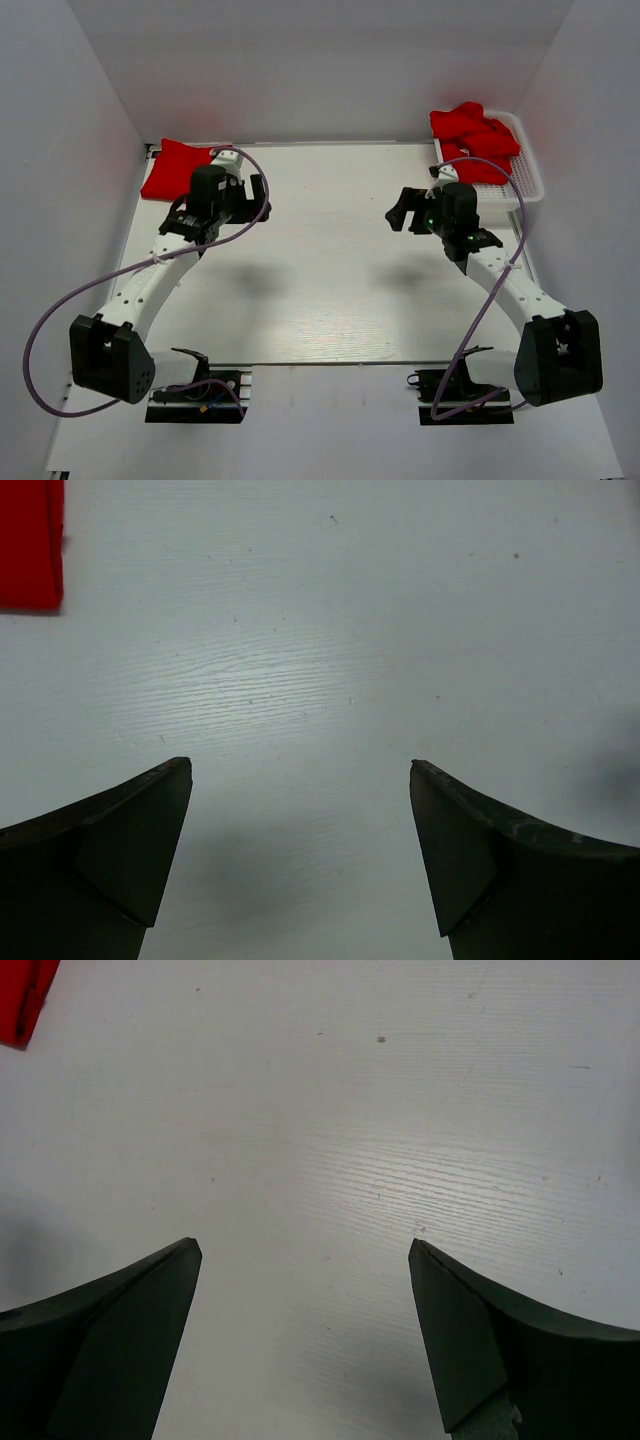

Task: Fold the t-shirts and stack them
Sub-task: Grab crumpled tshirt from bin with the right arm

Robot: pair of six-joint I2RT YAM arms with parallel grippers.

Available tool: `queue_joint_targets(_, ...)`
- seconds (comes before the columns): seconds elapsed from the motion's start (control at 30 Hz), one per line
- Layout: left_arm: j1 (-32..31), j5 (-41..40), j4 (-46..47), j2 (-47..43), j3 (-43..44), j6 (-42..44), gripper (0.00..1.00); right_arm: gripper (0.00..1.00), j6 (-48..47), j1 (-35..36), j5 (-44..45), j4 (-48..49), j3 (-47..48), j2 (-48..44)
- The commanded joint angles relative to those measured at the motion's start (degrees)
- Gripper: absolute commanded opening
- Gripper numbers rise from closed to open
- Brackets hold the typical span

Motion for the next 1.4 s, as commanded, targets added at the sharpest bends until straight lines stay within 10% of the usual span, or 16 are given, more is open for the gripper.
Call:
queue_joint_targets(0.0, -0.43, -1.7, 0.51, -4.05, -1.09, -0.22, 1.0, 0.9, 0.62, -0.06, 1.27, 1.77, -0.53, -2.05)
queue_joint_targets(0.37, -0.43, -6.8, -0.81, -4.15, -2.67, -0.22, 1.0, 0.9, 2.47, -0.77, 6.77, 1.43, 4.99, 7.43)
queue_joint_targets(0.87, 0.09, -9.8, 0.86, 3.05, -1.79, 0.4, 1.0, 0.9, -4.2, -18.43, 19.11, -21.51, 61.62, 44.51)
queue_joint_targets(1.2, 0.1, -11.12, 2.26, 6.48, 0.4, 0.92, 1.0, 0.9, -27.84, -21.86, 22.98, -5.47, 81.13, 67.91)
queue_joint_targets(1.37, 0.63, -11.64, 2.27, 8.42, 1.55, 0.92, 1.0, 0.73, -27.33, -22.74, 18.5, -1.83, 82.79, 71.6)
